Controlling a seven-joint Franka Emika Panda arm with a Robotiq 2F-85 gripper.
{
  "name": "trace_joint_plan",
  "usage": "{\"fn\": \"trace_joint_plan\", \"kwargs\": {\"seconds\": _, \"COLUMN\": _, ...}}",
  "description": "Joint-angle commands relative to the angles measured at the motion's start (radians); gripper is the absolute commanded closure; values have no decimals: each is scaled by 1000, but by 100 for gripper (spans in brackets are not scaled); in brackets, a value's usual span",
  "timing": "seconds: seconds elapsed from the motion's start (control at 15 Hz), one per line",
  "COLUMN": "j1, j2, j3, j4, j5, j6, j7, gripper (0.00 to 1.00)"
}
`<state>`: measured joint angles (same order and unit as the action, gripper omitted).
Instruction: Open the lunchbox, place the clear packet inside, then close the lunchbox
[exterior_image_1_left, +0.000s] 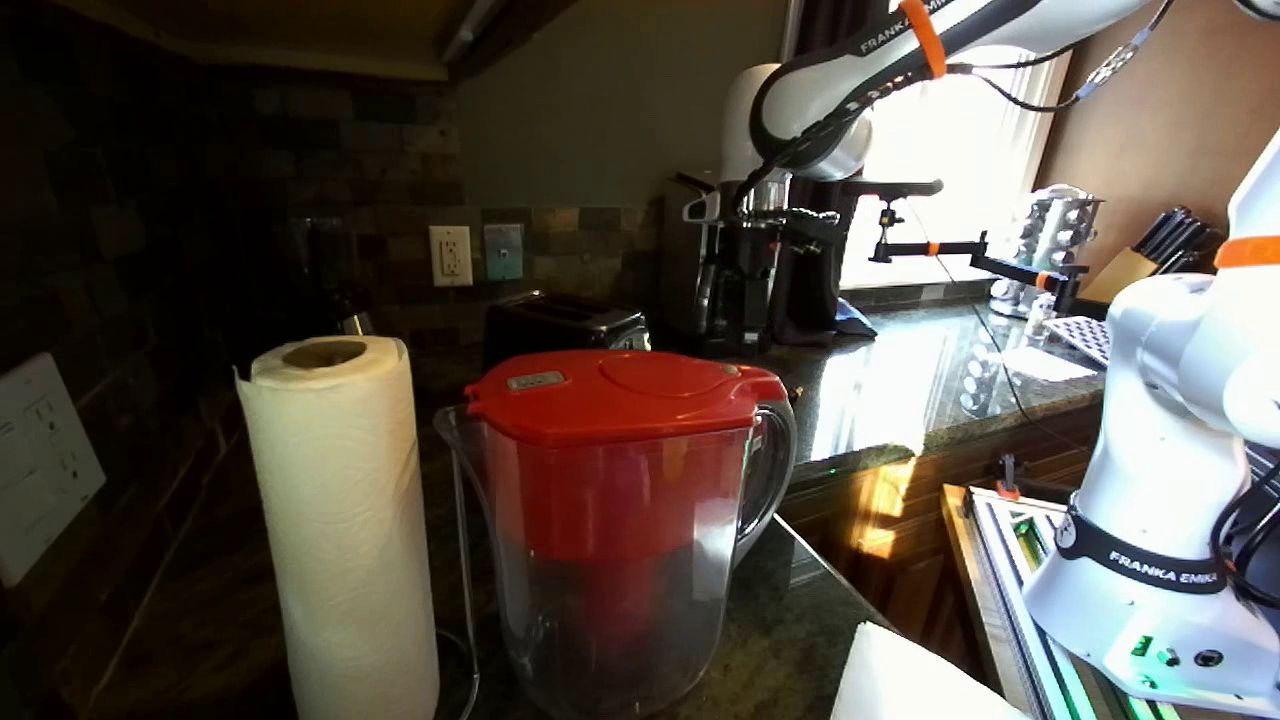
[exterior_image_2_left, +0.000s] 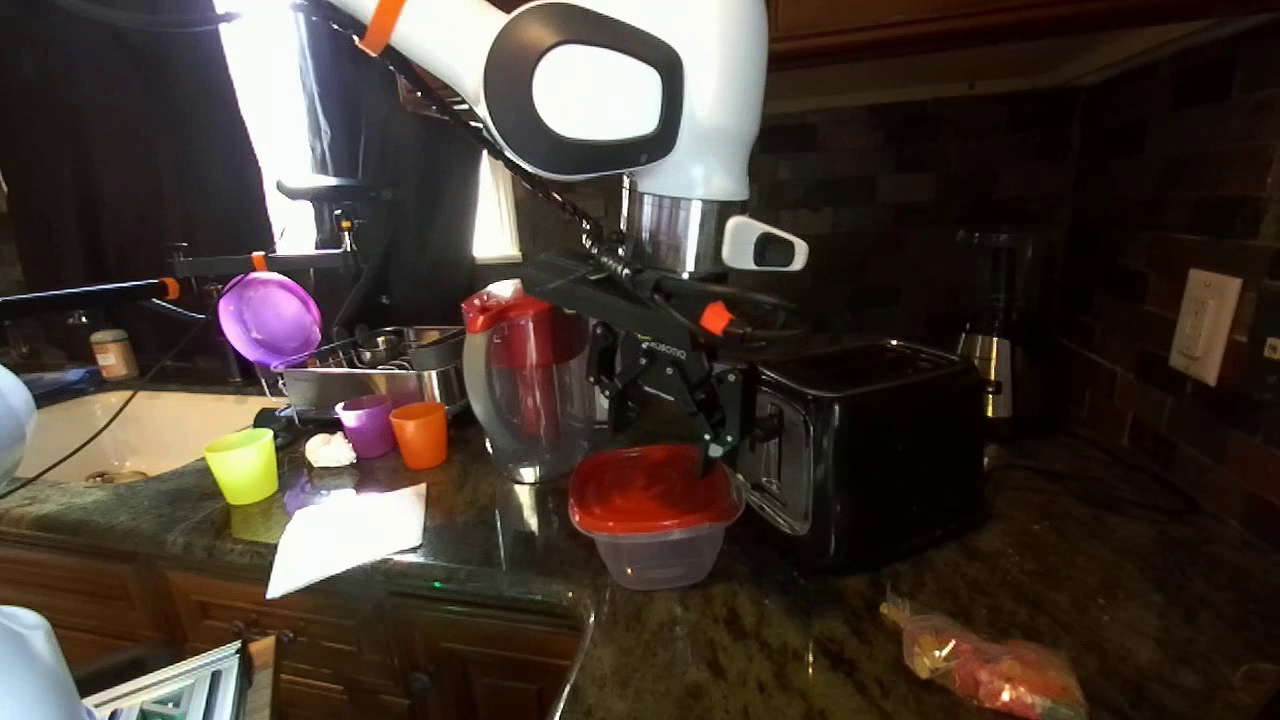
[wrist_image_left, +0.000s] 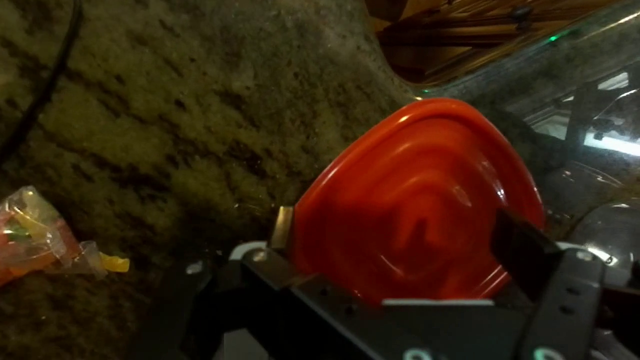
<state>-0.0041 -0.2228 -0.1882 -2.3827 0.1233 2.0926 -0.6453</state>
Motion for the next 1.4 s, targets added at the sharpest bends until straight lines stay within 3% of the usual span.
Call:
{"fn": "trace_joint_plan", "kwargs": {"seconds": 0.0, "j1": -10, "j2": 52, "j3": -14, "j4": 8, "j5": 69, "j6": 35, "j7": -113, "gripper": 0}}
{"fn": "trace_joint_plan", "kwargs": {"seconds": 0.33, "j1": -33, "j2": 102, "j3": -10, "j4": 14, "j5": 132, "j6": 76, "j7": -194, "gripper": 0}}
{"fn": "trace_joint_plan", "kwargs": {"seconds": 0.47, "j1": -40, "j2": 96, "j3": -8, "j4": 15, "j5": 189, "j6": 61, "j7": -170, "gripper": 0}}
{"fn": "trace_joint_plan", "kwargs": {"seconds": 0.53, "j1": -44, "j2": 89, "j3": 6, "j4": 6, "j5": 134, "j6": 59, "j7": -162, "gripper": 0}}
{"fn": "trace_joint_plan", "kwargs": {"seconds": 1.33, "j1": -60, "j2": 164, "j3": 15, "j4": 55, "j5": 139, "j6": 80, "j7": -167, "gripper": 0}}
